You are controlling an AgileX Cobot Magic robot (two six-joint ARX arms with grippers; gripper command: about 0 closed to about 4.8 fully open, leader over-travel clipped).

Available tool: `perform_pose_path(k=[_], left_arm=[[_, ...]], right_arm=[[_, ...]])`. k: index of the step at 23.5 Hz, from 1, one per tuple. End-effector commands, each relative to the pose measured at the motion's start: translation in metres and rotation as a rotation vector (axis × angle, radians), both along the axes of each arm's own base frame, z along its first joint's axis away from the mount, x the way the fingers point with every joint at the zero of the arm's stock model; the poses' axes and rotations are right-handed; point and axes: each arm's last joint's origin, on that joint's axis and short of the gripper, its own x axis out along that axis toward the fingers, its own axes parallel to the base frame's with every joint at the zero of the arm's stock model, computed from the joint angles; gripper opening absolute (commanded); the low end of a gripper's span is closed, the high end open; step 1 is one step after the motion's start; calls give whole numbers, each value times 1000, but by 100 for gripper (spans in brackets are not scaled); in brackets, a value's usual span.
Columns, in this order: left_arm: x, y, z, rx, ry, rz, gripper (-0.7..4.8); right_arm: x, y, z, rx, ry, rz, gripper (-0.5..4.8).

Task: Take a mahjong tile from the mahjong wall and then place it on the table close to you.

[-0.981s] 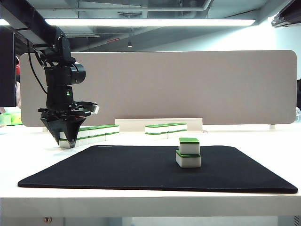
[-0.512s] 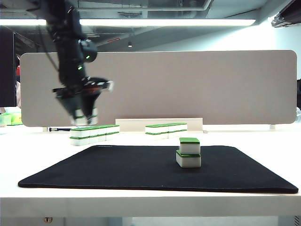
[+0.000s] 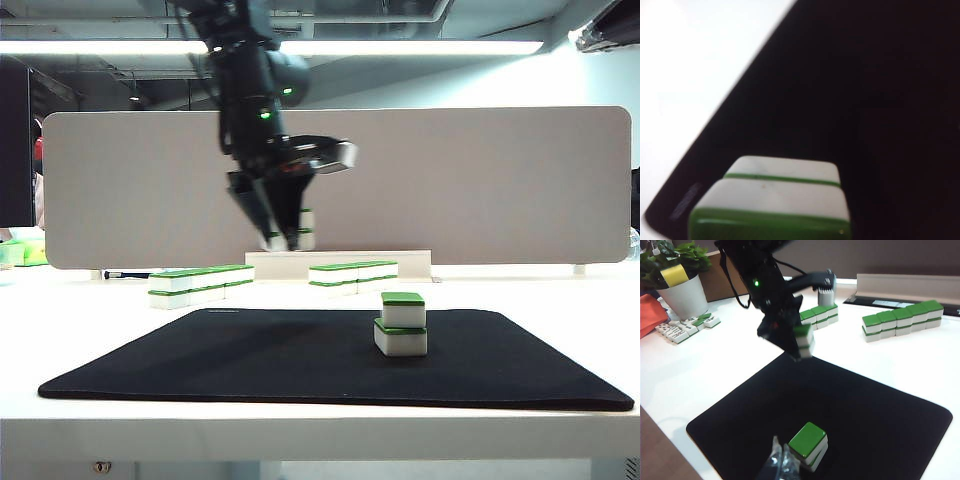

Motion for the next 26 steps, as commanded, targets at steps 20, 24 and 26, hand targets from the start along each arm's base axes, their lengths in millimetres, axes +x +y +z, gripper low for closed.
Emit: perform_pose_path(k=[20,24,26], left_arm=[[-35,-51,5,8,0,-9,119],[-32,-44,7,-11,28,116,120],[-33,-41,8,-10,33,125,120]], right_arm=[[1,-1,3,-5,-32,-43,-1],[1,-1,3,-5,-31,-43,-1],[1,-1,3,-5,-31,-43,-1]])
